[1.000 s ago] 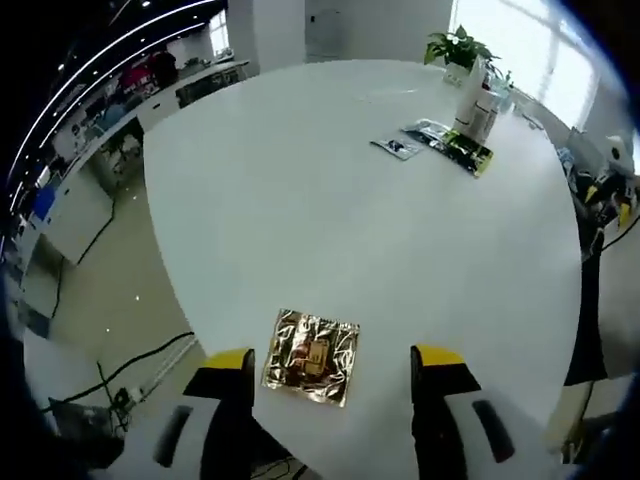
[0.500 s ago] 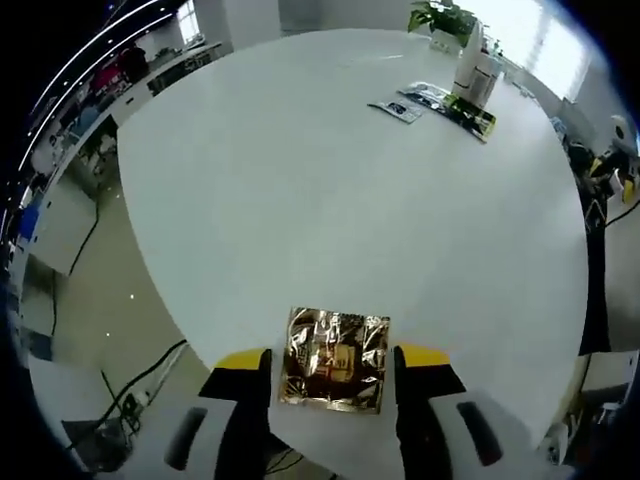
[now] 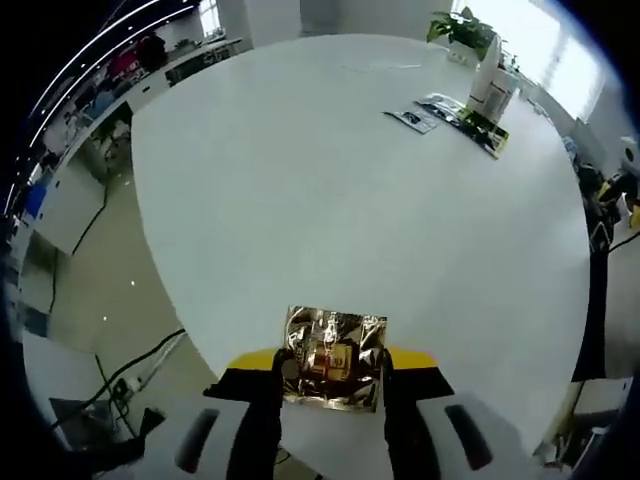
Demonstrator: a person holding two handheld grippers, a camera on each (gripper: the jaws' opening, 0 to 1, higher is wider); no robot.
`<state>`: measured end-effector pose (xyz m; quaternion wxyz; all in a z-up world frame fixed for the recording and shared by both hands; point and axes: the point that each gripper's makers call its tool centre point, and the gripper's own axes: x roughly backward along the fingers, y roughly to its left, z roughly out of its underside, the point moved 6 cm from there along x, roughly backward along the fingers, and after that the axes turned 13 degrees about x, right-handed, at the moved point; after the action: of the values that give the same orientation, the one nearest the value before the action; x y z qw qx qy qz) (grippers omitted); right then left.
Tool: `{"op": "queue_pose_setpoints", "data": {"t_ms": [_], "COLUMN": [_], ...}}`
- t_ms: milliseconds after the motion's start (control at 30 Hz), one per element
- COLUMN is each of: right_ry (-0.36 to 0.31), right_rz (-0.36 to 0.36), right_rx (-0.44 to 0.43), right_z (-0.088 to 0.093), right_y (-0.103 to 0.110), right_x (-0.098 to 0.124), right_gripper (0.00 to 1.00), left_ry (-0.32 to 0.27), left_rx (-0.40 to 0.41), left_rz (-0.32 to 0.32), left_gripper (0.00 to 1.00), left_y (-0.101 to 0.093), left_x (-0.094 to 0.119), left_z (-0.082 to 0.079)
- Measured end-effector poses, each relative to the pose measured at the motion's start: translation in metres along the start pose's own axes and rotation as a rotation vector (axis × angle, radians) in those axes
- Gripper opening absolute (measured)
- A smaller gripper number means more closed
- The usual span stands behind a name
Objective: Arrange the skincare products in the storage area until every visible bottle or jar stands upright without overlapping.
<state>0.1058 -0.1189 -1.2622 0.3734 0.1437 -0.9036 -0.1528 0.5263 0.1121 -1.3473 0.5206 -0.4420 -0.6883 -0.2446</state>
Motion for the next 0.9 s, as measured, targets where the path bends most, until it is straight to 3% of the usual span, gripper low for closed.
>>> {"op": "queue_pose_setpoints", "data": {"t_ms": [133, 333, 700, 900], "right_ry": [0.0, -0.006, -0.052, -0.085], "right_rz": [-0.007, -0.023, -0.086, -0.138], "right_rx": [0.012, 0.04, 0.071, 0.076], "right_z": [-0.002, -0.007, -0.018, -0.022], "right_y": [-0.001, -0.004, -0.007, -0.01], "right_x": [0.001, 0.002, 0.001, 0.001], "right_gripper": [0.53, 0.53, 0.53, 0.53], "left_ry": [-0.007, -0.009, -0.071, -0.119], "left_rx": [0.011, -0.029, -0.006, -0.013], "left_rz": [0.024, 0.026, 0.063, 0.081], "left_gripper": [0.4, 0.4, 0.4, 0.4], "left_y": [-0.006, -0.029, -0.094, -0.144], "left_x": [-0.001, 0.008, 0.036, 0.051], "left_z": [0.001, 0.005, 0.008, 0.007]}}
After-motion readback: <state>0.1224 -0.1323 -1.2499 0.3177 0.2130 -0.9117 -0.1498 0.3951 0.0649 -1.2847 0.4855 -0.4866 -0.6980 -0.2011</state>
